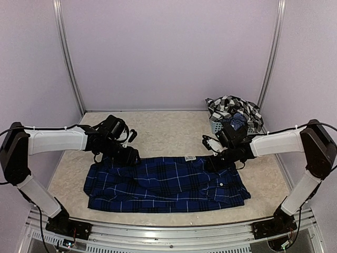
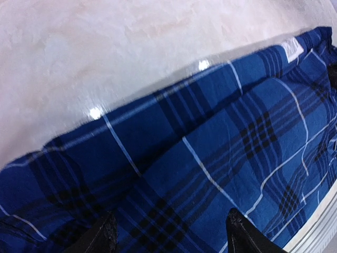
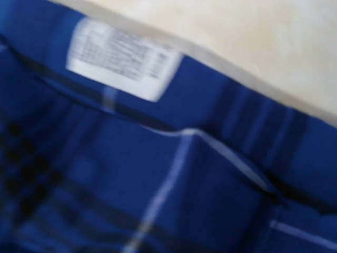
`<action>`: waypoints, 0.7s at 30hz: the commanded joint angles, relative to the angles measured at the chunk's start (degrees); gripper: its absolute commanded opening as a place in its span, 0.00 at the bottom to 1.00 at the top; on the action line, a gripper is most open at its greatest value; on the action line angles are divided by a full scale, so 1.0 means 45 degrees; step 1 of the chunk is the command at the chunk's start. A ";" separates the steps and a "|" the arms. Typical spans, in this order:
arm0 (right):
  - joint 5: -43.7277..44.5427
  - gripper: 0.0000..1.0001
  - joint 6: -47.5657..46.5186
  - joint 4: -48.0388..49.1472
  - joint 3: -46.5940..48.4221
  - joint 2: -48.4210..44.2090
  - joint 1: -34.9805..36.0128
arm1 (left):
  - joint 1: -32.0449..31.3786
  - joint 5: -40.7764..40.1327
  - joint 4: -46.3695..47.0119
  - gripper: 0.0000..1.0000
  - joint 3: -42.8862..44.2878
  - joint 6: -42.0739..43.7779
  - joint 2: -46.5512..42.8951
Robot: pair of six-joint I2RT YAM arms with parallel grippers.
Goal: Fold and stack the long sleeve shirts
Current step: Smooth out the rectangle-folded shirt at the center of the board.
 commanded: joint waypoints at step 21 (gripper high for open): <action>0.2210 0.25 0.0641 -0.0508 -0.0484 -0.0304 -0.0546 | -0.1097 -0.0747 0.0646 0.66 -0.1911 -0.1245 0.0430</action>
